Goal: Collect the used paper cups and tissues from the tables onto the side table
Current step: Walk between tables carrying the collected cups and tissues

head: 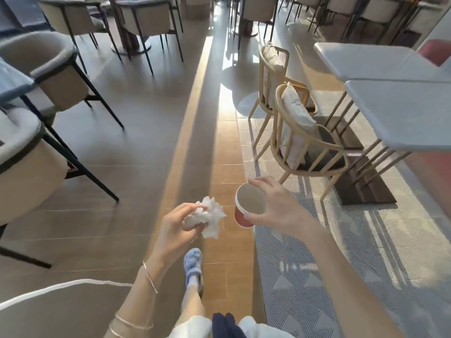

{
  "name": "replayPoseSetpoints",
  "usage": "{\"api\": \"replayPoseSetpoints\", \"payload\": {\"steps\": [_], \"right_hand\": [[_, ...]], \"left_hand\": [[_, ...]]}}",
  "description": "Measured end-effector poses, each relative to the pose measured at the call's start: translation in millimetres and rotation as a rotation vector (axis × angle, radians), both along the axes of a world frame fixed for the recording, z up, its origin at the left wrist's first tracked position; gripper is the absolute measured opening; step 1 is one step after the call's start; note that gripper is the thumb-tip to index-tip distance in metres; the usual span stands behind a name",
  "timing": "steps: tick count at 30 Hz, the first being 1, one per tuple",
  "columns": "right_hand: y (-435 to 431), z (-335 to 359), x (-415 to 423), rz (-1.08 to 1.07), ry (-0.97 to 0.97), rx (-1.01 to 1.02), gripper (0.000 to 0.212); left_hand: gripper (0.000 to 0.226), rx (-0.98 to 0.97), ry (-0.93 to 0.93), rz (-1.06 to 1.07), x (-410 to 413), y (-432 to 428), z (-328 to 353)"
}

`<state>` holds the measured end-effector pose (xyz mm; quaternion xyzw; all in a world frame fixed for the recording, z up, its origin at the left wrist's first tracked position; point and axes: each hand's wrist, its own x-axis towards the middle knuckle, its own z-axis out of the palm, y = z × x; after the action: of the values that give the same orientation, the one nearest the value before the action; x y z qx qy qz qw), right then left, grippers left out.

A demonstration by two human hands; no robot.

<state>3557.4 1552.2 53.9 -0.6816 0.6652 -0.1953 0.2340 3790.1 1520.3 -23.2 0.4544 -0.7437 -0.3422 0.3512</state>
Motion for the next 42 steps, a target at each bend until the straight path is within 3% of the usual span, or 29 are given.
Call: {"api": "replayPoseSetpoints", "payload": {"steps": [13,26,33,42], "right_hand": [[-251.9,21.9,-14.2,-0.133,-0.032,-0.047,0.078],[-440.3,-16.0,-78.5,-0.16,-0.068,0.023,0.079],[-574.3,0.2,-138.2,-0.158,-0.086,-0.022,0.08],[-683.7,-2.5,-200.8,-0.213,-0.124,-0.059,0.077]], "left_hand": [[0.032,0.006,0.046,-0.12,-29.6,-292.3,22.5],[0.028,0.054,0.022,-0.131,-91.5,-475.0,0.3],[0.032,0.023,-0.01,-0.146,-158.2,-601.9,22.0],[0.029,0.006,0.079,-0.15,-223.8,-715.3,25.8]]}}
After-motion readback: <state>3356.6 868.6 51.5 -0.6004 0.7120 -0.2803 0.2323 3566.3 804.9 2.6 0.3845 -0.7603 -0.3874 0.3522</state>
